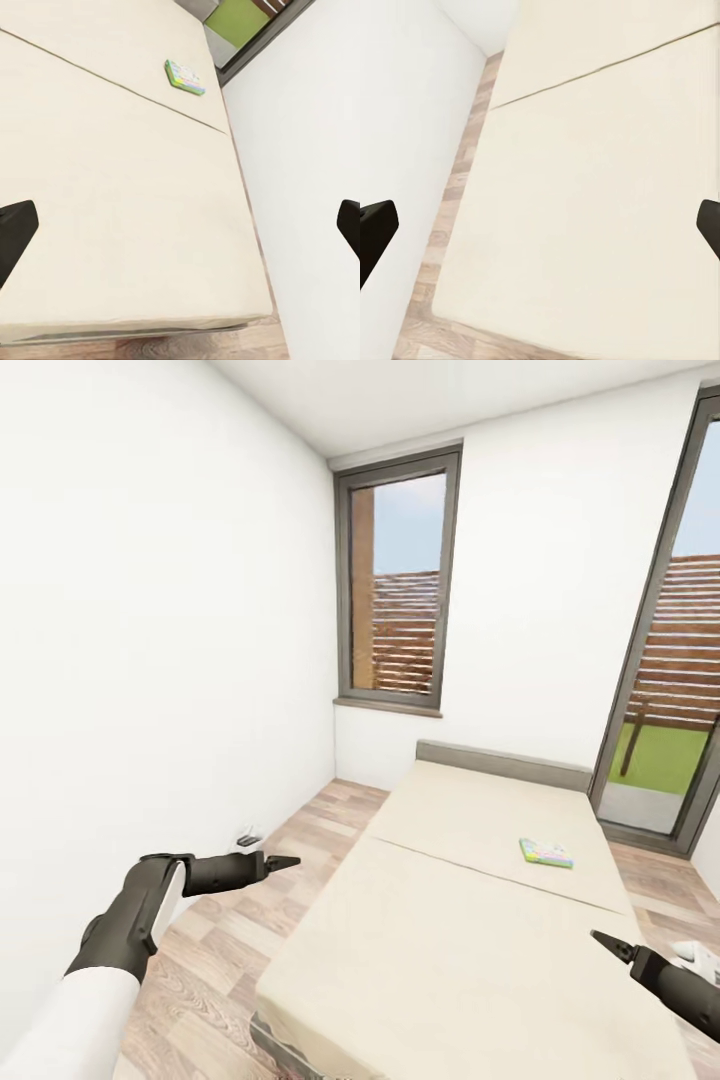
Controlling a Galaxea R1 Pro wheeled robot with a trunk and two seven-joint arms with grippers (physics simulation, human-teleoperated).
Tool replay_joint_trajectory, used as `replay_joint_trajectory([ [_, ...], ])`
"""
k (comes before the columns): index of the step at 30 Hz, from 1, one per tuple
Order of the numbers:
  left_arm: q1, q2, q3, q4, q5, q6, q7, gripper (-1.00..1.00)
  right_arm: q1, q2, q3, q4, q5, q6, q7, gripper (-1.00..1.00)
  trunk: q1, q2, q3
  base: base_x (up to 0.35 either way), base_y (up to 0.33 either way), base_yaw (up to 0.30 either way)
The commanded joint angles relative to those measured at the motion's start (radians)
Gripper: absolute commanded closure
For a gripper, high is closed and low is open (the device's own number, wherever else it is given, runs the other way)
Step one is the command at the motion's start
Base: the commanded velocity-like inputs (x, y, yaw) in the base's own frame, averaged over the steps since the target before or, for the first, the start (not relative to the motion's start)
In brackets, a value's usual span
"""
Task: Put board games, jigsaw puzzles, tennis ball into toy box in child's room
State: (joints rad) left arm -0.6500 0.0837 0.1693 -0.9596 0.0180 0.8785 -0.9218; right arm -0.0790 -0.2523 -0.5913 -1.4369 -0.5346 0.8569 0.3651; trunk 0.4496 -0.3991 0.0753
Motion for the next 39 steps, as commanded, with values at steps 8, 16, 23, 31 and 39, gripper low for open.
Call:
replay_joint_trajectory([
  [8, 0.000, 0.001, 0.003, -0.005, 0.002, 0.007, 0.000, -1.00, -0.001, -0.003, -0.011, 0.006, 0.002, 0.006, 0.007, -1.00, 0.000, -0.001, -0.013, 0.000, -0.149, -0.058],
  [16, 0.000, 0.001, 0.003, -0.008, 0.002, 0.007, 0.000, -1.00, -0.001, -0.005, -0.028, 0.048, 0.002, 0.008, 0.009, -1.00, 0.000, -0.001, -0.026, 0.000, -0.268, -0.077],
  [23, 0.000, 0.002, 0.003, -0.009, 0.002, 0.007, 0.000, -1.00, -0.003, -0.005, -0.070, 0.078, 0.002, 0.009, 0.031, -1.00, 0.000, -0.001, -0.037, 0.000, -0.232, -0.080],
  [31, 0.000, 0.002, 0.002, -0.021, 0.002, 0.008, 0.000, -1.00, -0.003, -0.003, -0.083, 0.082, 0.003, 0.006, 0.070, -1.00, 0.000, -0.001, -0.045, 0.000, -0.218, -0.046],
  [39, 0.000, 0.003, 0.002, -0.026, 0.002, 0.008, 0.000, -1.00, -0.002, -0.002, -0.084, 0.084, 0.003, 0.005, 0.080, -1.00, 0.000, -0.001, -0.044, 0.000, -0.054, -0.172],
])
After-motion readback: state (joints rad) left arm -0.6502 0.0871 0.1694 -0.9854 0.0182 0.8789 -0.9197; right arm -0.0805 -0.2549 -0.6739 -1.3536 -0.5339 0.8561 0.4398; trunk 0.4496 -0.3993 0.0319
